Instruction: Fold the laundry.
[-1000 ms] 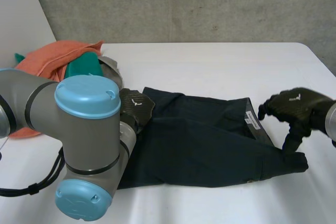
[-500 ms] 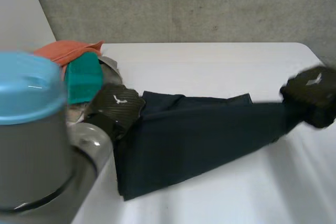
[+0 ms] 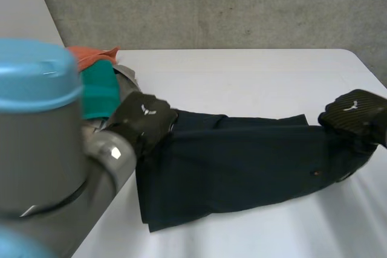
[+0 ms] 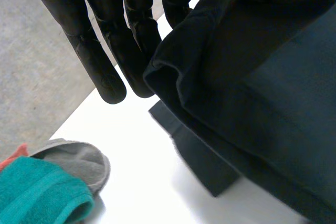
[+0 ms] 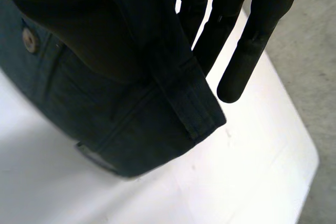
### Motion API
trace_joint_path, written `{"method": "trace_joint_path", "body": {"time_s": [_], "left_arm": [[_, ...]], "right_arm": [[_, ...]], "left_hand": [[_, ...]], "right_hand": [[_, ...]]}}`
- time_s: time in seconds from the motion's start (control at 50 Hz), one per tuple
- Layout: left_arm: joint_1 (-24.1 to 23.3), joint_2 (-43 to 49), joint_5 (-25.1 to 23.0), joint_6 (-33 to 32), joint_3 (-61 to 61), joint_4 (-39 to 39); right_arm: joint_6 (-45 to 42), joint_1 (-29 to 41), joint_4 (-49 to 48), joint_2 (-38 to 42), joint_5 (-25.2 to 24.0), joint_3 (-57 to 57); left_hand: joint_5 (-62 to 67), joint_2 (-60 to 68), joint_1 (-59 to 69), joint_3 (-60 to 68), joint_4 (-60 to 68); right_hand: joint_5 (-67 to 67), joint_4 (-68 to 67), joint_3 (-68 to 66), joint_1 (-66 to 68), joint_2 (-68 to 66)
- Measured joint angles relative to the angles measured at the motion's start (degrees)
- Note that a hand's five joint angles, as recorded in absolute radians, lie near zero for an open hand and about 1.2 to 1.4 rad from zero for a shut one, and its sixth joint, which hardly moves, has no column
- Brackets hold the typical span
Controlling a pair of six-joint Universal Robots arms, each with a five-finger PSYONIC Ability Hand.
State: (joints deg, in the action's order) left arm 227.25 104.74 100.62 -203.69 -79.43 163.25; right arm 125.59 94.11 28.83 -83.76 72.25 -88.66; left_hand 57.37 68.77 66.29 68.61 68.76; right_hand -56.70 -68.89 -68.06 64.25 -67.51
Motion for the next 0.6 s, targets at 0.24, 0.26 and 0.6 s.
{"method": "trace_joint_path", "body": {"time_s": [0.24, 0.26, 0.6], "left_arm": [[6.4, 19.2, -0.2, -20.3, 27.5, 29.5], [6.6, 19.6, -0.6, -22.5, 29.8, 34.2], [8.0, 15.6, -5.5, -25.1, 22.9, 47.7]], "right_arm": [[10.3, 8.6, -29.9, 15.8, 10.9, 20.1], [11.8, 9.3, -36.2, 16.1, 12.2, 22.0], [16.7, 12.4, -55.4, 16.6, 14.7, 24.0]], "left_hand": [[0.0, 0.0, 0.0, 0.0, 0.0], [0.0, 0.1, 0.0, 0.0, 0.0], [0.0, 0.1, 0.0, 0.0, 0.2]], "right_hand": [[0.0, -0.1, -0.3, 0.0, -0.1], [0.0, -0.1, -0.3, 0.0, -0.1], [-1.1, -0.1, -0.4, 0.0, -0.1]]}}
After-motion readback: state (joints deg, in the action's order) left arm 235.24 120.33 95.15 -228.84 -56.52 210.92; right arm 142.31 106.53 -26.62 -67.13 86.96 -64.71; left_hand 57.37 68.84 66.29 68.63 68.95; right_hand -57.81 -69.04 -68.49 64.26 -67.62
